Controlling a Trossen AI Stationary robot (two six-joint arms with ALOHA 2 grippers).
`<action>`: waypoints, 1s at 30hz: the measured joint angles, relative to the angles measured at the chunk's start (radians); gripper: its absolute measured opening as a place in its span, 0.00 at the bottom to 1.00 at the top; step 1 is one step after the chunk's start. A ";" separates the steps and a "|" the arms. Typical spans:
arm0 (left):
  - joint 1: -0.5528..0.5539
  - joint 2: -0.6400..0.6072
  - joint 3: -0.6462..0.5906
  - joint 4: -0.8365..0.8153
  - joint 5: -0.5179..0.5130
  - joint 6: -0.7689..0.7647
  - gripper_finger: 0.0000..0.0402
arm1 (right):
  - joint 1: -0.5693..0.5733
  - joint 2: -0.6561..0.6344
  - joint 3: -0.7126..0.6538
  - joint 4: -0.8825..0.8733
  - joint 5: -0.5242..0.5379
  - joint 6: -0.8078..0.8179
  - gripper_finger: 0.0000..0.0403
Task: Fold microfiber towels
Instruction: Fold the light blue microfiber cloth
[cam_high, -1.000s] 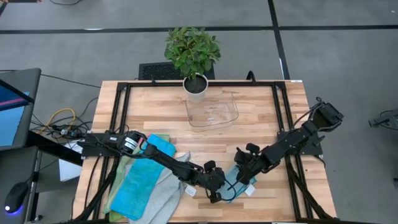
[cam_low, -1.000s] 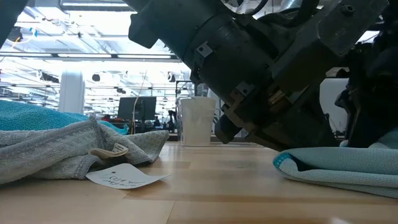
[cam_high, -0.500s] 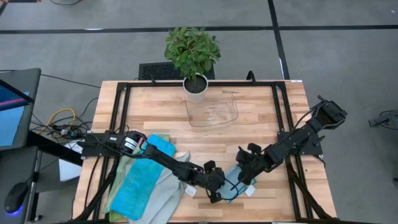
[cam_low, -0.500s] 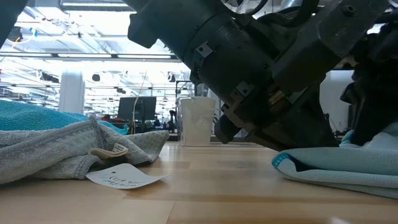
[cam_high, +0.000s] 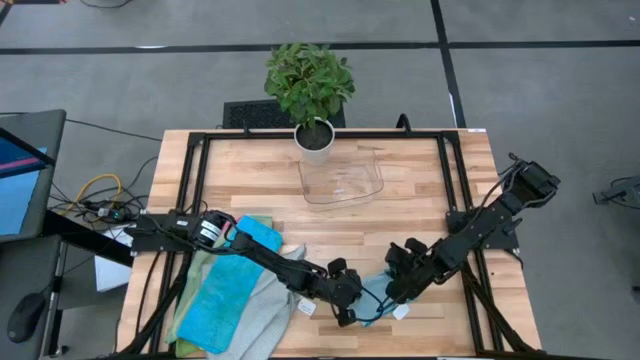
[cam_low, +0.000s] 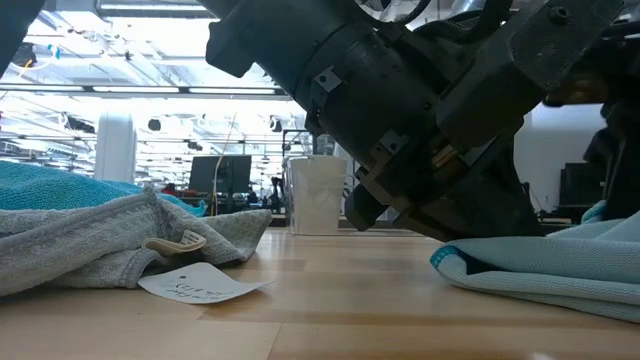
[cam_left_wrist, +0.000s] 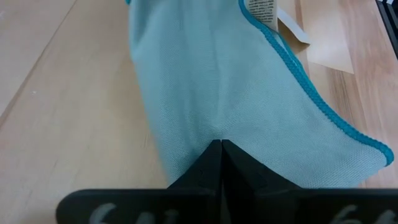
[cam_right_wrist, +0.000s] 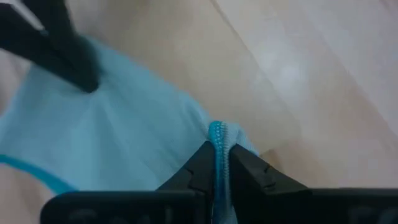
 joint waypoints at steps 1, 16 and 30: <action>0.000 0.000 0.000 0.000 0.000 -0.001 0.00 | 0.006 -0.008 0.000 -0.003 0.008 0.007 0.15; 0.002 0.000 0.000 0.000 0.001 -0.011 0.00 | 0.115 -0.130 0.000 -0.219 0.098 0.221 0.18; -0.001 0.000 0.000 0.000 0.006 -0.030 0.00 | 0.293 -0.101 0.004 -0.098 0.211 0.395 0.43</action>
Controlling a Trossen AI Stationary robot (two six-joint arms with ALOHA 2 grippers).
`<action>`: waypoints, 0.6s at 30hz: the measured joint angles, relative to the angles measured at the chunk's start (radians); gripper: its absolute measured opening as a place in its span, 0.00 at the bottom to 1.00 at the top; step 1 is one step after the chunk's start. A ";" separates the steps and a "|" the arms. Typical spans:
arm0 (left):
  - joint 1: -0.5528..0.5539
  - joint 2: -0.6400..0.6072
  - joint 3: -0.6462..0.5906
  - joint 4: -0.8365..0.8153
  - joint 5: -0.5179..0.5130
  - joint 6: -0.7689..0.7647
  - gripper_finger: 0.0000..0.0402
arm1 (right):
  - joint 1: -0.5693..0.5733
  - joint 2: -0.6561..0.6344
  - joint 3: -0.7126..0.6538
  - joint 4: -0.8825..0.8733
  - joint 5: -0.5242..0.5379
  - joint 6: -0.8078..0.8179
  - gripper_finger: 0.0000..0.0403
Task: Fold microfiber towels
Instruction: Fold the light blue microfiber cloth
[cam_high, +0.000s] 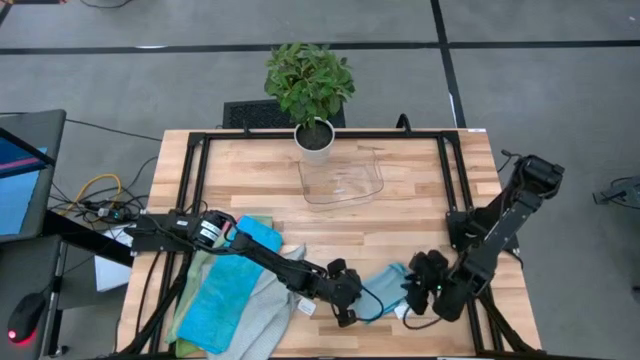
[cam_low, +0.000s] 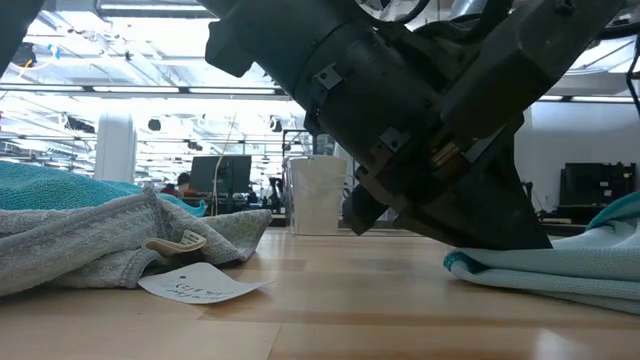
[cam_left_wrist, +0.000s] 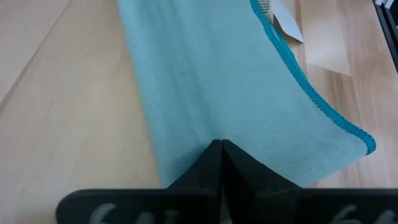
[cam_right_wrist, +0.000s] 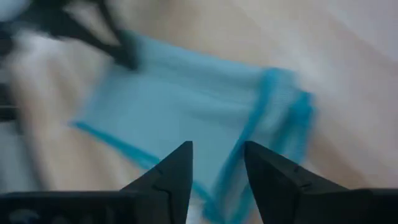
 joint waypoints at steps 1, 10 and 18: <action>0.000 0.000 0.000 0.000 0.000 -0.010 0.00 | 0.001 -0.005 0.008 0.024 0.007 -0.027 0.44; 0.007 0.000 0.000 0.007 0.004 -0.055 0.00 | -0.075 0.066 0.135 0.238 -0.056 -0.428 0.41; 0.022 0.000 0.000 0.010 0.040 -0.094 0.00 | -0.117 0.311 0.262 0.256 -0.117 -0.578 0.36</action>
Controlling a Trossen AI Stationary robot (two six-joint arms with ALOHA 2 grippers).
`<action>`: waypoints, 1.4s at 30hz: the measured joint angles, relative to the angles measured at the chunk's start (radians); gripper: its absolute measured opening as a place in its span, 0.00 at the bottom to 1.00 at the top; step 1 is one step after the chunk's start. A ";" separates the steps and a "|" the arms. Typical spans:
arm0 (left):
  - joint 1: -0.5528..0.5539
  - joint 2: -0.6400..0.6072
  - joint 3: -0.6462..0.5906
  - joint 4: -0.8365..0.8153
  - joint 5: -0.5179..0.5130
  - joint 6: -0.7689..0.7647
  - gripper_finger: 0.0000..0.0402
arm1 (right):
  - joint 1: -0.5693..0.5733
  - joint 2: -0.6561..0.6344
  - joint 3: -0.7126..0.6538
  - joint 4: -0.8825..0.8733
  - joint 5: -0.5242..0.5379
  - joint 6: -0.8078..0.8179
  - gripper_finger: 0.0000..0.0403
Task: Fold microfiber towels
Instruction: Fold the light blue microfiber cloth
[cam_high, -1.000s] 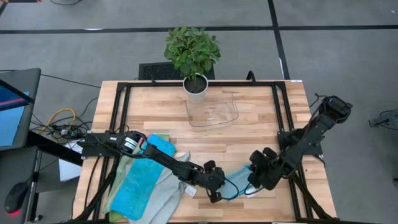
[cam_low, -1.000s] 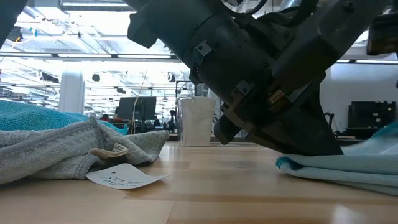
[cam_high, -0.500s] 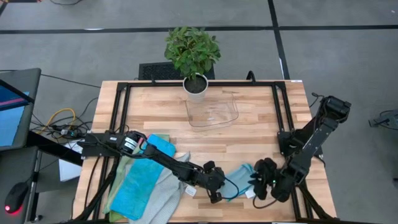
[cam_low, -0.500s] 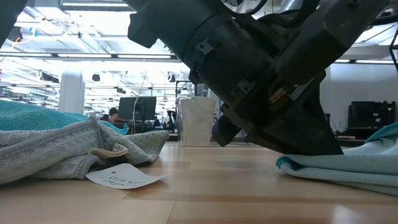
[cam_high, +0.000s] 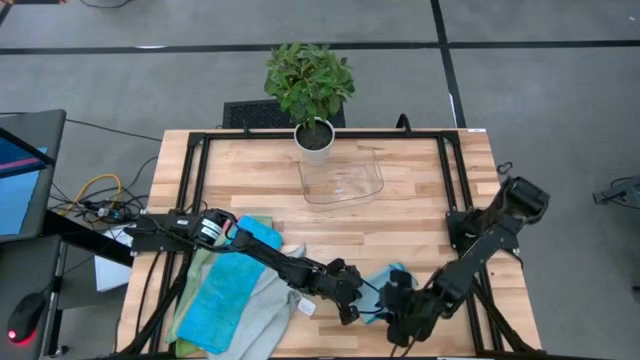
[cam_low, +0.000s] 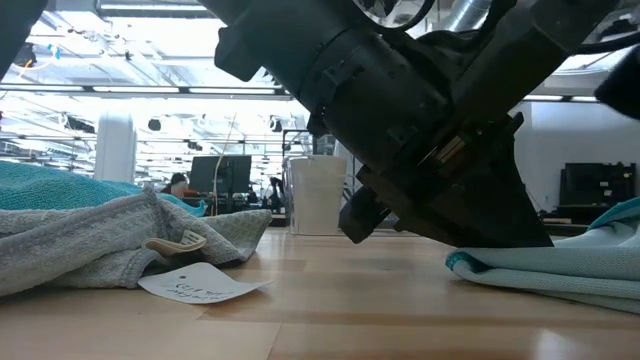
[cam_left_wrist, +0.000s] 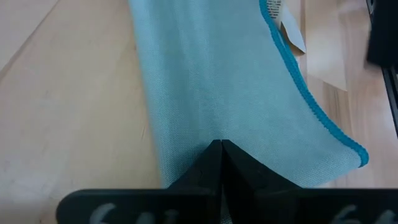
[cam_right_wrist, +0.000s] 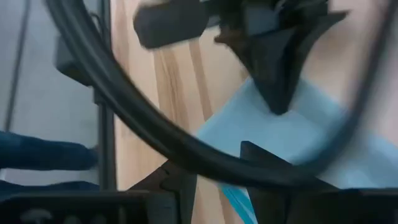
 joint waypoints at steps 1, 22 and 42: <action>0.001 0.000 0.000 0.000 -0.002 0.001 0.00 | 0.001 0.028 0.010 0.014 -0.004 -0.003 0.36; 0.054 -0.009 0.014 -0.019 0.247 0.089 0.00 | 0.032 0.258 0.092 0.108 -0.016 0.165 0.31; 0.045 -0.190 0.018 -0.231 0.392 0.553 0.00 | 0.057 0.255 0.090 0.070 -0.009 0.186 0.30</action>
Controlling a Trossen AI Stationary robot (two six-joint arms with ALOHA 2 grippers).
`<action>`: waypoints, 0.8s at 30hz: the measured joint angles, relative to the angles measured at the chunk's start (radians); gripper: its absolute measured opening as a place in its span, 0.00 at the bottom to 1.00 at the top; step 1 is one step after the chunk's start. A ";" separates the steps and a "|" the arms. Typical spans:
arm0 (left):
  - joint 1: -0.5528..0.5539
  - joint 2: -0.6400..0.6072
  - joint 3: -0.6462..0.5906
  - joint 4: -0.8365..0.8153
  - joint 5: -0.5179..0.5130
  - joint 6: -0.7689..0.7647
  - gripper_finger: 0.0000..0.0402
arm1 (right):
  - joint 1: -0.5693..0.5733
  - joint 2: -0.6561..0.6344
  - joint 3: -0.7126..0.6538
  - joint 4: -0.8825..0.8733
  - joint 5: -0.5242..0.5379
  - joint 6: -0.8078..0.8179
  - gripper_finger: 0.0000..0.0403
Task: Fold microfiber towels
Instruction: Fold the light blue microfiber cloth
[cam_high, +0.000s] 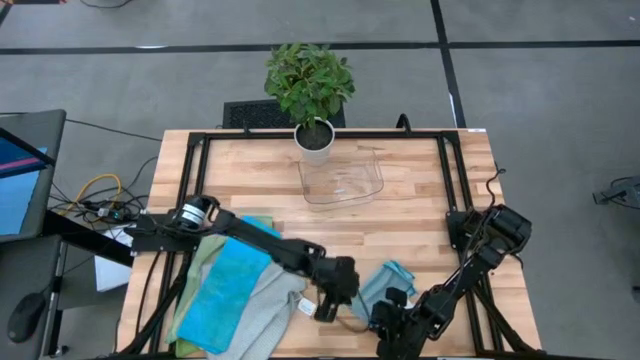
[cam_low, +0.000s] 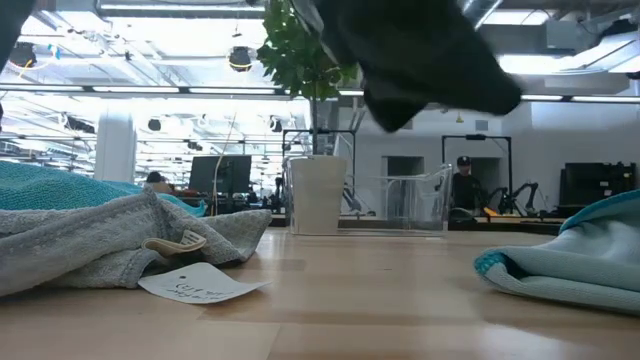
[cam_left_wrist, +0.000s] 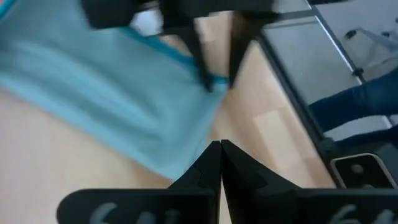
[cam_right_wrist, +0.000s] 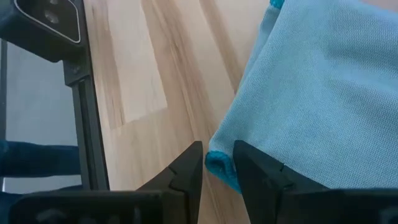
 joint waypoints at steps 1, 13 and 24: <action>-0.016 0.000 0.000 0.010 -0.017 0.015 0.00 | 0.002 0.000 0.000 0.002 0.003 0.000 0.30; -0.030 0.011 0.000 0.075 -0.091 -0.021 0.30 | 0.003 -0.166 -0.005 -0.158 -0.004 0.026 0.41; 0.018 0.011 0.000 0.187 0.017 -0.044 0.39 | -0.010 -0.171 0.019 -0.207 -0.171 -0.151 0.41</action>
